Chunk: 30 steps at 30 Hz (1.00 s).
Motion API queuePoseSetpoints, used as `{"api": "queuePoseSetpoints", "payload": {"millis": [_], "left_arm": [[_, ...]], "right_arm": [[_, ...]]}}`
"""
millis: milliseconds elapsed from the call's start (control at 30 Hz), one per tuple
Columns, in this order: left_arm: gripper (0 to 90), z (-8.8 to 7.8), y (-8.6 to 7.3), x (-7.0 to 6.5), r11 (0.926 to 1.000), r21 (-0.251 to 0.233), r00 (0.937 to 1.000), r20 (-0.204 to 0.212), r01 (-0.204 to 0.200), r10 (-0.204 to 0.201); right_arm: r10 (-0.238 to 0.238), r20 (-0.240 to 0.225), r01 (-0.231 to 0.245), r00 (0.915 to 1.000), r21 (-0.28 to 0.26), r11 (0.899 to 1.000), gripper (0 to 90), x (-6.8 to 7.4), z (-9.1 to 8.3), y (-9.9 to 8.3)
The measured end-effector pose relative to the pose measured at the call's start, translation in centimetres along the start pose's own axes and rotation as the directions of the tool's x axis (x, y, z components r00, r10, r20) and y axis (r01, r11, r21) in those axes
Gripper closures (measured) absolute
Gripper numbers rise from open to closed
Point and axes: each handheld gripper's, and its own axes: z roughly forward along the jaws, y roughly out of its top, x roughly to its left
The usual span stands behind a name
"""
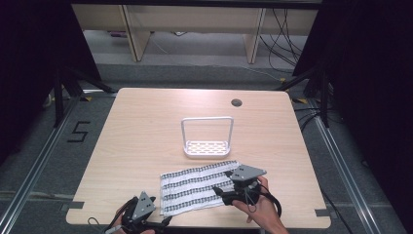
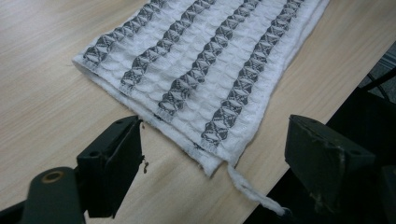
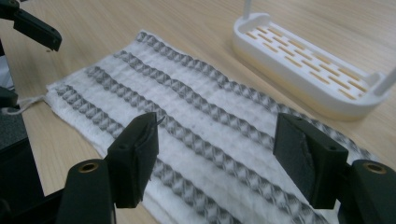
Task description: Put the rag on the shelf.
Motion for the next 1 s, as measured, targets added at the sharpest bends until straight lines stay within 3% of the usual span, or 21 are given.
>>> {"api": "queuePoseSetpoints", "payload": {"millis": [167,233,300,333,367,400,433,500,633,667,833,867,967,1000], "left_arm": [[26.0,0.1,0.0,-0.4,0.9999,0.002,0.9999,0.009,0.011,-0.011],[27.7,0.3,0.0,-0.5,0.9996,0.011,0.9996,-0.005,0.028,-0.028],[28.4,0.3,0.1,-0.5,0.9999,0.008,0.9999,-0.004,0.013,-0.013],[29.3,0.3,0.1,-0.5,0.9998,0.019,0.9999,-0.013,0.010,-0.010],[29.6,0.3,0.1,-0.5,0.9998,0.019,0.9999,-0.013,0.010,-0.010],[29.6,0.4,0.0,-0.6,0.9991,0.022,0.9992,-0.017,0.036,-0.036],[30.2,0.4,0.0,-0.5,0.9994,0.025,0.9995,-0.020,0.025,-0.024],[31.8,0.4,0.0,-0.5,0.9987,0.031,0.9989,-0.024,0.041,-0.040],[33.1,0.4,0.0,-0.4,0.9988,0.035,0.9991,-0.027,0.035,-0.034],[33.4,0.6,0.0,-0.5,0.9983,0.033,0.9987,-0.020,0.048,-0.048],[34.2,0.8,0.1,-0.5,0.9989,0.036,0.9994,-0.014,0.031,-0.030],[34.2,0.9,0.1,-0.7,0.9985,0.024,0.9988,-0.008,0.049,-0.049],[34.2,1.0,0.1,-0.7,0.9982,0.043,0.9990,-0.021,0.041,-0.040],[34.2,1.0,0.1,-0.6,0.9986,0.047,0.9996,-0.019,0.023,-0.022]], "right_arm": [[-0.018,-0.035,0.018,0.9992,-0.001,1.000,34.1,0.4,1.7,1.7],[-0.031,-0.051,0.031,0.9982,0.002,1.000,35.8,0.5,2.8,2.8],[-0.020,-0.069,0.020,0.9974,0.001,1.000,36.4,0.7,3.2,3.1],[-0.039,-0.085,0.039,0.9956,0.002,0.999,37.7,0.7,4.0,3.9],[-0.039,-0.085,0.039,0.9956,0.002,0.999,37.7,0.7,4.0,3.9],[-0.040,-0.094,0.040,0.9948,0.001,0.999,38.1,0.8,4.4,4.2],[-0.035,-0.103,0.036,0.9941,0.004,0.999,38.7,1.1,4.9,4.6],[-0.077,-0.126,0.079,0.9890,0.015,0.997,40.1,1.3,6.2,5.5],[-0.076,-0.163,0.083,0.9838,0.038,0.996,42.6,1.9,8.2,6.4],[-0.095,-0.169,0.102,0.9810,0.034,0.994,43.0,2.0,8.7,6.6],[-0.112,-0.186,0.123,0.9760,0.047,0.991,44.6,2.5,10.4,7.3],[-0.121,-0.187,0.131,0.9750,0.045,0.990,44.9,2.6,10.8,7.5],[-0.115,-0.206,0.129,0.9718,0.054,0.990,46.2,2.7,11.8,8.2],[-0.105,-0.206,0.122,0.9729,0.075,0.990,46.7,2.9,12.5,8.5]]}}
